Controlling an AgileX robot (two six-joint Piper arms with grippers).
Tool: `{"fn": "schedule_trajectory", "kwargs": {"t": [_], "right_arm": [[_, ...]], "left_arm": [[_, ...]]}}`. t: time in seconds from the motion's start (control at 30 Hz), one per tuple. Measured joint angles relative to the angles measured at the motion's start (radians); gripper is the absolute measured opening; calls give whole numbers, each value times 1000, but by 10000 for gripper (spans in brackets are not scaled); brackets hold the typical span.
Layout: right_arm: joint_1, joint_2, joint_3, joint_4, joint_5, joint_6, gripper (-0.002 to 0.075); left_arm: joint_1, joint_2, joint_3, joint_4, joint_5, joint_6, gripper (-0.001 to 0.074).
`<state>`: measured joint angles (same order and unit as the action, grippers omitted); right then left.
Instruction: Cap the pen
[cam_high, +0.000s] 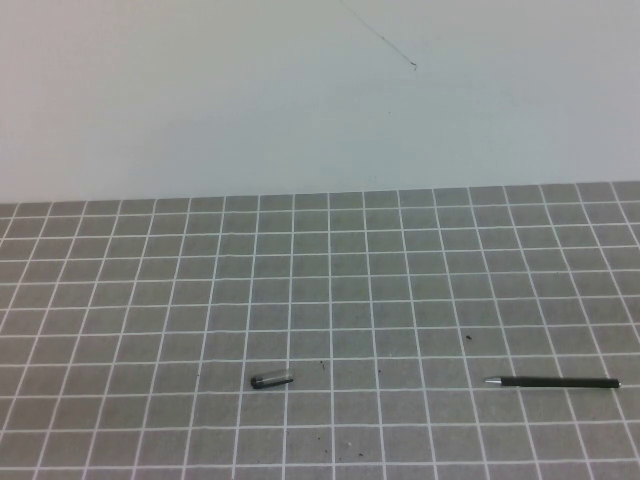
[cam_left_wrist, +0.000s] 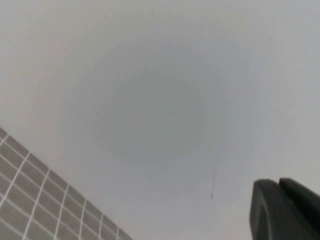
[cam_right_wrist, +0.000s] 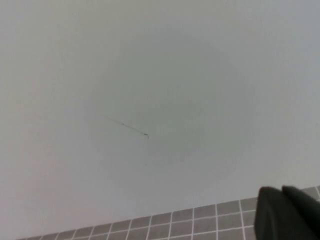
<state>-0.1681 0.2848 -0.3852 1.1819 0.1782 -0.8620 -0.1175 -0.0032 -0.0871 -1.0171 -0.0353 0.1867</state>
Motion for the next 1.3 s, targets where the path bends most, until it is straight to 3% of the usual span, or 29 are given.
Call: {"fn": "schedule_trajectory", "kwargs": {"t": [0.23, 0.47, 0.83, 1.07, 1.3], "right_arm": [[28, 198, -137, -2, 50, -52, -3], [76, 334, -212, -4, 218, -200, -3], [123, 437, -232, -161, 335, -202, -3], [156, 567, -354, -356, 483, -105, -3], [163, 720, -452, -373, 665, -73, -3]], "left_arm": [[0, 168, -121, 43, 73, 44, -1], [0, 424, -289, 83, 200, 234, -1], [0, 776, -494, 138, 433, 497, -1], [0, 918, -602, 291, 541, 521, -1], [0, 1033, -707, 418, 633, 523, -1]]}}
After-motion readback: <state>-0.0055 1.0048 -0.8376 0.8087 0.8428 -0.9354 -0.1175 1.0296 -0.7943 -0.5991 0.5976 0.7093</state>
